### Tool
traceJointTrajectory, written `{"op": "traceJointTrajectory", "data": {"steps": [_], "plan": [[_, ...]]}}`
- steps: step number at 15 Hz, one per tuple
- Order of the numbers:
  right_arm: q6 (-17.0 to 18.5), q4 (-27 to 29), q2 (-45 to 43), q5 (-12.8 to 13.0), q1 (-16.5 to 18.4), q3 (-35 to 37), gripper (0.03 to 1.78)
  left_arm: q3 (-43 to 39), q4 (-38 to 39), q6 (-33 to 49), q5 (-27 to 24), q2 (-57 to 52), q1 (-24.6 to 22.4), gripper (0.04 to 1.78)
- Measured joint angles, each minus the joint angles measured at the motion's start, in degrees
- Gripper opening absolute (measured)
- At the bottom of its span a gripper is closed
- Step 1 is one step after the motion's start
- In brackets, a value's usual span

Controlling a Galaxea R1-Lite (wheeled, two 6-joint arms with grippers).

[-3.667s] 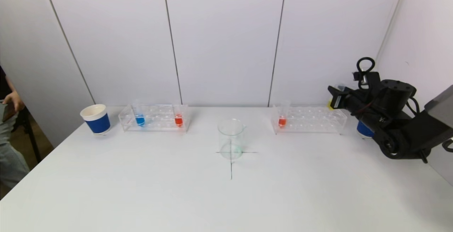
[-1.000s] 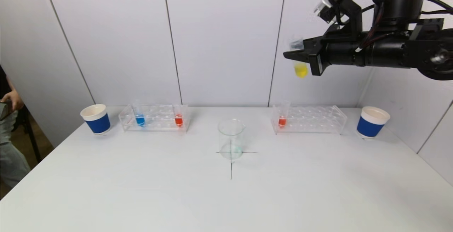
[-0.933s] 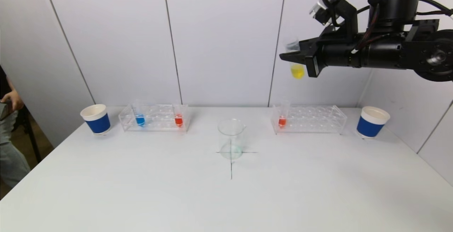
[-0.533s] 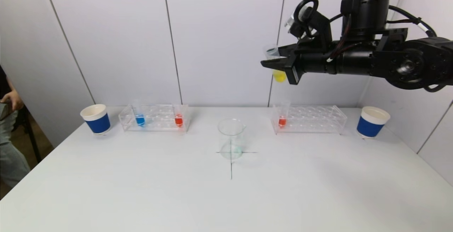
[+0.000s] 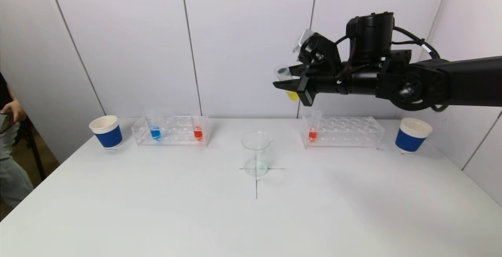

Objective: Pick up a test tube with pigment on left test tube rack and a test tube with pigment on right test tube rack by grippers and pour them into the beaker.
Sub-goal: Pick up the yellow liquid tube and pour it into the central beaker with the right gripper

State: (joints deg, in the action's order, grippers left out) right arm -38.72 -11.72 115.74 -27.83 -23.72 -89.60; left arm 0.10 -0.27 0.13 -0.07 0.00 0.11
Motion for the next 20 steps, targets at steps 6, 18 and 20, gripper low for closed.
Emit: {"op": "traceJointTrajectory", "data": {"steps": [6, 18, 20], "plan": [[-5.2, 0.8, 4.8, -0.3, 0.2, -1.5, 0.5, 0.0, 0.0, 0.0, 0.0, 0.0, 0.0, 1.77], [-12.6, 0.0, 6.4, 1.1, -0.6, 0.1, 0.5, 0.0, 0.0, 0.0, 0.0, 0.0, 0.0, 1.77], [-13.2, -1.0, 6.2, 1.1, -1.0, 1.3, 0.5, 0.0, 0.0, 0.0, 0.0, 0.0, 0.0, 1.77]]}}
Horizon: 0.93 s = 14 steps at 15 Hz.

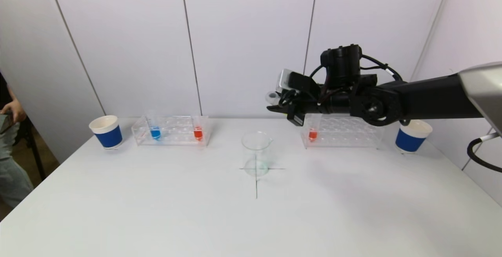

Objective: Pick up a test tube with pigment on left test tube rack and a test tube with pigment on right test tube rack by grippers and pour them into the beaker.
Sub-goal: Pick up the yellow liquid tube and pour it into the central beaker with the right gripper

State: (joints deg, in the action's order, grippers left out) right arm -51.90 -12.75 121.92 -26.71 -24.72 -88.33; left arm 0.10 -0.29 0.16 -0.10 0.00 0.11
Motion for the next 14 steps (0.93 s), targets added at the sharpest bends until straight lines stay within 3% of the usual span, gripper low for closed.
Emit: {"op": "traceJointTrajectory", "data": {"steps": [14], "plan": [[-2.5, -5.7, 1.2, 0.9, -1.0, 3.6, 0.5, 0.0, 0.0, 0.0, 0.0, 0.0, 0.0, 1.77]]}}
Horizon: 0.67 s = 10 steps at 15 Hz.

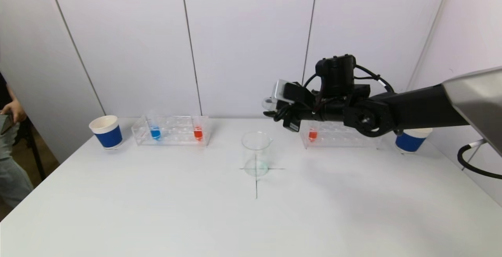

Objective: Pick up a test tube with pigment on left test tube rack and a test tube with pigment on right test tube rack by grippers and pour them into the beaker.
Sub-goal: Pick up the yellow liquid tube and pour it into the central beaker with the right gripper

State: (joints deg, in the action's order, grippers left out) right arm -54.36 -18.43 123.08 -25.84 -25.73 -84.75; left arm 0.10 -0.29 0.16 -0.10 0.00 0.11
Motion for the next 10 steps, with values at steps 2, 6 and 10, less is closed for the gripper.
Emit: {"op": "traceJointTrajectory", "data": {"steps": [2, 6, 10], "plan": [[-0.6, -0.1, 0.0, 0.0, 0.0, 0.4, 0.5, 0.0, 0.0, 0.0, 0.0, 0.0, 0.0, 1.77], [-2.9, -1.2, 0.0, 1.1, 0.2, 1.0, 0.5, 0.0, 0.0, 0.0, 0.0, 0.0, 0.0, 1.77], [-4.4, -3.1, 0.0, 1.2, 0.5, 2.8, 0.5, 0.0, 0.0, 0.0, 0.0, 0.0, 0.0, 1.77]]}}
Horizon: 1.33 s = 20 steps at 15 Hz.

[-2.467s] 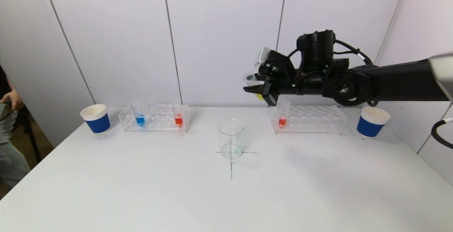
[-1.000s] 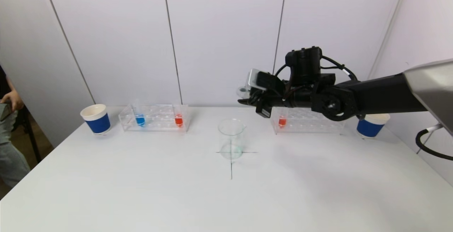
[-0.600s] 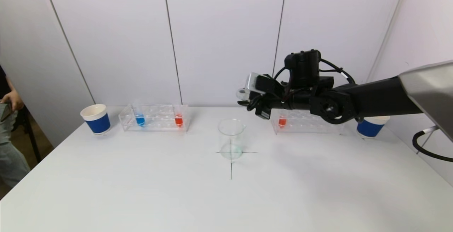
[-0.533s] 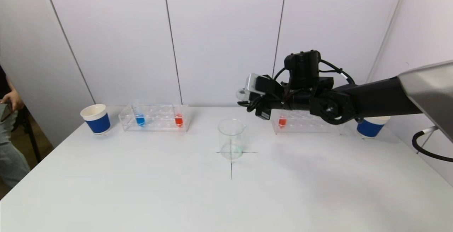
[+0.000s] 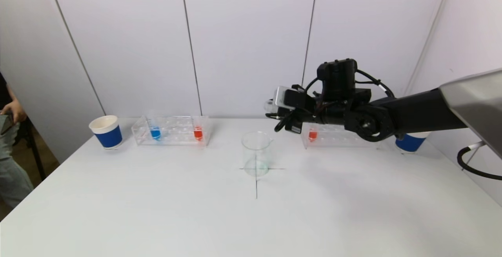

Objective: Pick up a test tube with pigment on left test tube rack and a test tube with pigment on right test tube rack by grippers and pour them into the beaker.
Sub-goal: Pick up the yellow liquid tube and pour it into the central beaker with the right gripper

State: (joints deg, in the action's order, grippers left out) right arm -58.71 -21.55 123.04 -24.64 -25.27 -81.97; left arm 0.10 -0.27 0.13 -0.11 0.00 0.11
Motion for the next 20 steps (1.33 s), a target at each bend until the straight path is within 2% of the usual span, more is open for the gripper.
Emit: {"op": "traceJointTrajectory", "data": {"steps": [3, 6, 15, 20], "plan": [[-3.0, -0.2, 0.0, 0.4, 0.2, 0.5, 0.5, 0.0, 0.0, 0.0, 0.0, 0.0, 0.0, 1.77], [-3.7, -0.7, 0.0, 1.7, -0.2, 1.2, 0.5, 0.0, 0.0, 0.0, 0.0, 0.0, 0.0, 1.77], [-7.8, -1.5, 0.1, 1.8, -0.5, 2.1, 0.5, 0.0, 0.0, 0.0, 0.0, 0.0, 0.0, 1.77], [-8.6, -1.5, 0.3, 1.8, -1.1, 2.0, 0.5, 0.0, 0.0, 0.0, 0.0, 0.0, 0.0, 1.77]]}}
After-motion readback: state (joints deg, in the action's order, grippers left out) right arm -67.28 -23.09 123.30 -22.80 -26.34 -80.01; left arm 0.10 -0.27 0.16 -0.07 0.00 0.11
